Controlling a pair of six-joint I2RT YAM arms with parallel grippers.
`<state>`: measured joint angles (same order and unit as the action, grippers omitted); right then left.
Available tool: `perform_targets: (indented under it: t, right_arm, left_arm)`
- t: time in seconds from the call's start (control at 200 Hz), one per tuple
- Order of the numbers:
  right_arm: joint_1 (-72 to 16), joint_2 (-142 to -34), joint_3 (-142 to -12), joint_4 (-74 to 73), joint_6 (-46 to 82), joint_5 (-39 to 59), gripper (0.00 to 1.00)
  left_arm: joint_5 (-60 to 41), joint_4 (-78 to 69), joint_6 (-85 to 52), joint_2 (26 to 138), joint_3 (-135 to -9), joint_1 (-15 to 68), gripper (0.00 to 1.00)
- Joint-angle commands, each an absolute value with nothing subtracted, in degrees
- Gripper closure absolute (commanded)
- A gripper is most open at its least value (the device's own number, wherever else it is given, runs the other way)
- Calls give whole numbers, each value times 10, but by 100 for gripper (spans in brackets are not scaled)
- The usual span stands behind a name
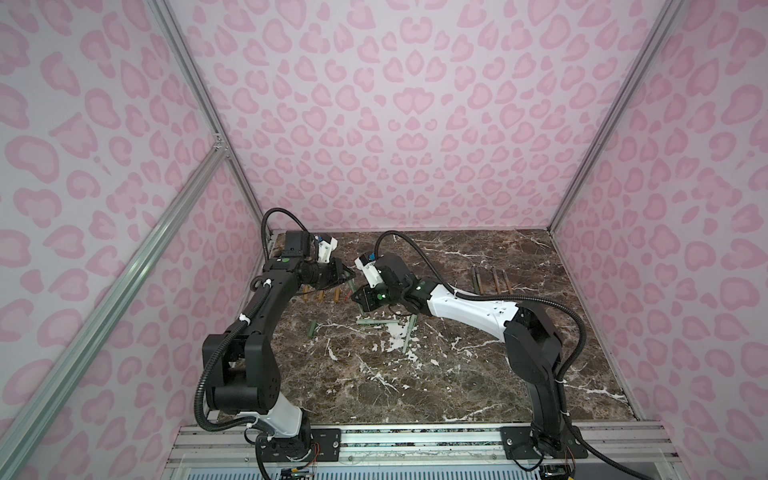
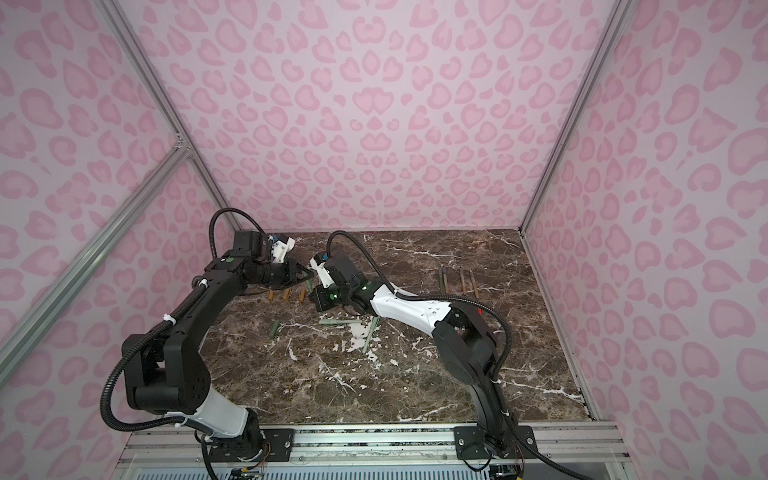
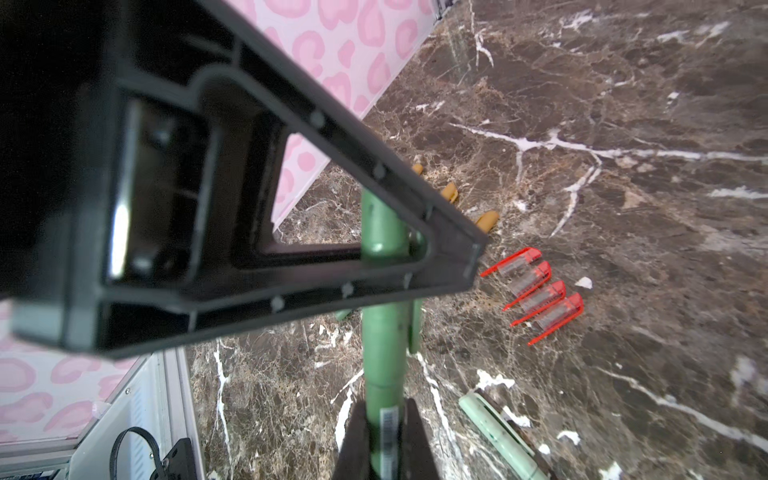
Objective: Open the pen caps
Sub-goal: 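Pull the green cap off with the left gripper while the right holds the marker, then set the green cap down while the right arm carries the marker toward the tan markers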
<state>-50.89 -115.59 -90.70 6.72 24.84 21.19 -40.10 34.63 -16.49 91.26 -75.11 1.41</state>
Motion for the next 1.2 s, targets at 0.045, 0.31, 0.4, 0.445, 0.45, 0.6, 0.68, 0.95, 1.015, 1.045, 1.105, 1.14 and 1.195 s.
perform_targets:
  t: [0.045, 0.31, 0.4, 0.445, 0.45, 0.6, 0.68, 0.95, 1.015, 1.045, 1.105, 1.14, 1.195]
  right_arm:
    - [-511, -1133, -819, 140, 255, 208, 100]
    - [-496, -1090, -766, 124, 262, 194, 100]
    - [-482, -1077, -761, 126, 264, 187, 100]
    - [-472, -1070, -761, 131, 263, 181, 100]
    - [-471, -1069, -761, 133, 263, 180, 100]
    - [-436, -1053, -760, 154, 257, 164, 100]
    - [-415, -1049, -762, 171, 257, 154, 100]
    - [-352, -1026, -759, 209, 253, 123, 100]
    - [-338, -1021, -754, 212, 253, 118, 100]
    - [-331, -1019, -754, 215, 253, 116, 100]
    - [-320, -1016, -754, 222, 251, 115, 100]
    - [-314, -1015, -754, 226, 250, 112, 100]
    - [-305, -1013, -752, 229, 249, 108, 100]
  left_arm:
    - [-371, 313, -144, 919, -794, -9, 96]
    - [-349, 317, -130, 907, -782, -23, 97]
    - [-315, 337, -104, 897, -758, -22, 97]
    - [-291, 352, -86, 891, -744, -22, 97]
    - [-290, 354, -84, 890, -742, -22, 97]
    - [-232, 364, -23, 857, -675, -22, 97]
    - [-211, 359, -2, 842, -642, -21, 97]
    - [-150, 359, 71, 844, -560, -20, 98]
    - [-134, 357, 82, 852, -548, -19, 98]
    - [-129, 357, 85, 857, -546, -19, 98]
    - [-121, 357, 85, 865, -544, -18, 98]
    - [-119, 358, 82, 872, -543, -17, 98]
    - [-116, 359, 79, 882, -545, -14, 98]
